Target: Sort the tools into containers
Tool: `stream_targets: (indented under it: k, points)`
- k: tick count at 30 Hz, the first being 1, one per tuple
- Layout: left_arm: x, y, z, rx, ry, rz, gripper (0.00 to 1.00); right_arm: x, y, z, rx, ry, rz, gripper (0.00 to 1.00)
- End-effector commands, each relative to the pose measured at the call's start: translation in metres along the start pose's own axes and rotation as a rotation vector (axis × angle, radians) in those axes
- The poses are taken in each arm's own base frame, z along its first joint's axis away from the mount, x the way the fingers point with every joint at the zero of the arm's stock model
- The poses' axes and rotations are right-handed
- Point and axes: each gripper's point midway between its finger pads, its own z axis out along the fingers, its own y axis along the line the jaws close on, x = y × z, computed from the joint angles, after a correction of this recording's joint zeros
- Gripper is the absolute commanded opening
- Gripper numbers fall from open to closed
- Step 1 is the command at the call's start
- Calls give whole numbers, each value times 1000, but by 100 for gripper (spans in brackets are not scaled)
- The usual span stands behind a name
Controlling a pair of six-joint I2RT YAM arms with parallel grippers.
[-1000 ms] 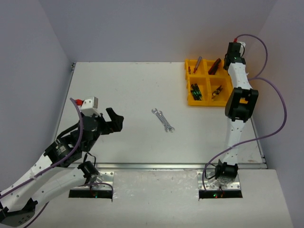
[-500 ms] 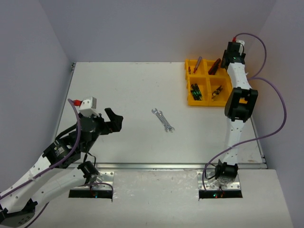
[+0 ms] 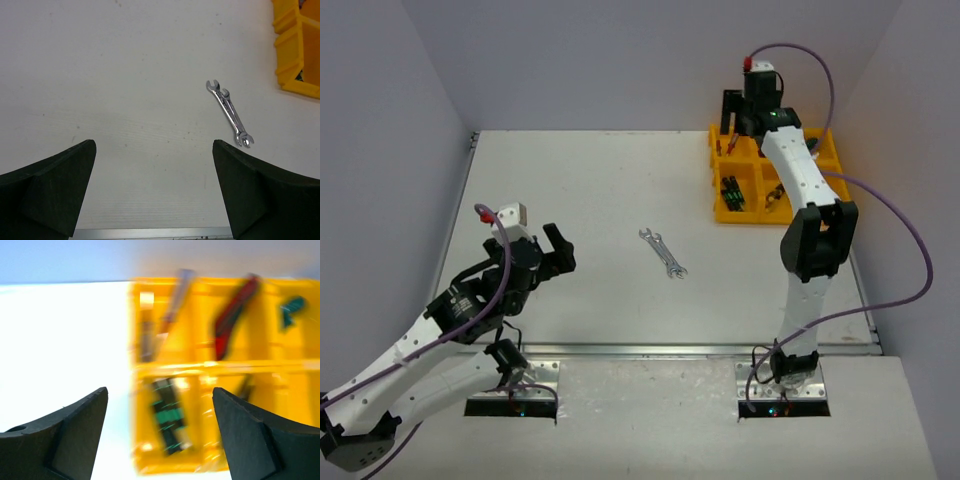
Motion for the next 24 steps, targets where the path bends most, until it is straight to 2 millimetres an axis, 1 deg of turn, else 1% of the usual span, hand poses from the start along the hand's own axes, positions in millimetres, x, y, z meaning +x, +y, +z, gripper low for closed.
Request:
stream_targets:
  k: [1, 2, 3, 5, 6, 7, 8, 9, 10, 11, 12, 16, 17, 20, 22, 23, 24]
  points:
    - [-29, 11, -14, -42, -92, -98, 100, 52, 84, -83, -232, 142, -135, 83]
    - [-32, 10, -18, -27, -95, -102, 100, 87, 112, -103, -285, 190, -194, 82]
    - [-32, 9, -19, -17, -91, -94, 100, 109, 112, -109, -287, 233, -204, 81]
    - [-34, 13, -21, -29, -97, -77, 100, 143, 154, -133, -384, 241, -239, 80]
    - [-33, 17, -20, -46, -101, -80, 100, 168, 160, -135, -384, 280, -262, 79]
    - [-30, 21, -18, -66, -105, -90, 100, 179, 170, -139, -368, 281, -277, 74]
    - [-28, 22, -16, -72, -109, -88, 100, 191, 175, -140, -374, 298, -281, 72]
    - [-28, 19, -16, -54, -112, -91, 100, 210, 181, -139, -377, 333, -283, 69]
    - [-27, 17, -16, -42, -107, -85, 100, 222, 195, -143, -407, 341, -293, 59]
    - [-26, 16, -16, -36, -104, -82, 100, 233, 206, -145, -431, 356, -308, 54]
    - [-25, 16, -15, -33, -102, -79, 100, 244, 215, -147, -450, 376, -327, 51]
    - [-22, 11, -13, -11, -91, -63, 100, 266, 232, -139, -454, 426, -393, 49]
    - [-21, 9, -12, -8, -85, -56, 100, 268, 234, -137, -459, 432, -399, 48]
    - [-20, 9, -10, -16, -78, -46, 100, 276, 236, -123, -439, 446, -428, 47]
    - [-19, 9, -10, -15, -75, -46, 100, 278, 237, -117, -439, 456, -439, 46]
    - [-19, 9, -10, -15, -74, -46, 100, 278, 237, -116, -437, 456, -440, 46]
    - [-19, 9, -10, -14, -76, -46, 100, 282, 234, -110, -426, 466, -450, 46]
